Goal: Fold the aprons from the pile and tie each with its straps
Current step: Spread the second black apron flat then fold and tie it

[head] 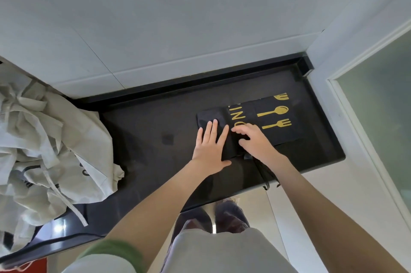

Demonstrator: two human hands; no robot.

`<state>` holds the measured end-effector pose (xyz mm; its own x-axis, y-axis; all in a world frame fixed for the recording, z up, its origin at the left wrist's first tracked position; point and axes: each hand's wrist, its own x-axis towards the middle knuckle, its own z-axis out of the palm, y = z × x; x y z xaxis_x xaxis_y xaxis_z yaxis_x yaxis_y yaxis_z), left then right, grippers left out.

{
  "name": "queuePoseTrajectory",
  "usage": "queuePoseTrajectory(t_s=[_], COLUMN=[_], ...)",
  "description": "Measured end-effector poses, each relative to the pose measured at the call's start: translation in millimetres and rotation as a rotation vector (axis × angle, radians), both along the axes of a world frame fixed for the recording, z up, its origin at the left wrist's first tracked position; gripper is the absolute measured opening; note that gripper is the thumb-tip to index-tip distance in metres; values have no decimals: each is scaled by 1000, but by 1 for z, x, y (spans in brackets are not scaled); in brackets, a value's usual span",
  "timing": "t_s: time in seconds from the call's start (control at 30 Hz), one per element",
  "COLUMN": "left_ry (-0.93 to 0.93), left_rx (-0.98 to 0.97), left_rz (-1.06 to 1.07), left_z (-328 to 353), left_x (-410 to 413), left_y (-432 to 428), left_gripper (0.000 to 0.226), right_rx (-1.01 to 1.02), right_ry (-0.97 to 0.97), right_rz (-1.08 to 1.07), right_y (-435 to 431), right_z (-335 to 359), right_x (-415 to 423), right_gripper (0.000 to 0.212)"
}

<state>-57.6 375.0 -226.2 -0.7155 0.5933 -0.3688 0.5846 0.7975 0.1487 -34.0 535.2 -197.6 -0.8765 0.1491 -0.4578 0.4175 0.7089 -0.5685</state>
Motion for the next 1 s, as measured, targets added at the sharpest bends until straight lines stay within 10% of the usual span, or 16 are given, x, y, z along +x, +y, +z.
queuePoseTrajectory(t_s=[0.2, 0.6, 0.83, 1.0], left_ry=[23, 23, -25, -133], left_rx=[-52, -81, -38, 22], left_rz=[-51, -194, -120, -94], left_z=[-3, 16, 22, 25], left_x=[4, 1, -1, -10], left_y=[1, 9, 6, 4], left_gripper=[80, 57, 56, 53], right_rx=[299, 544, 259, 175], right_ry=[-3, 310, 96, -7], right_rz=[344, 164, 217, 430], right_y=[36, 11, 8, 25], right_z=[-12, -23, -19, -19], right_x=[39, 30, 14, 27], right_gripper=[61, 26, 21, 67])
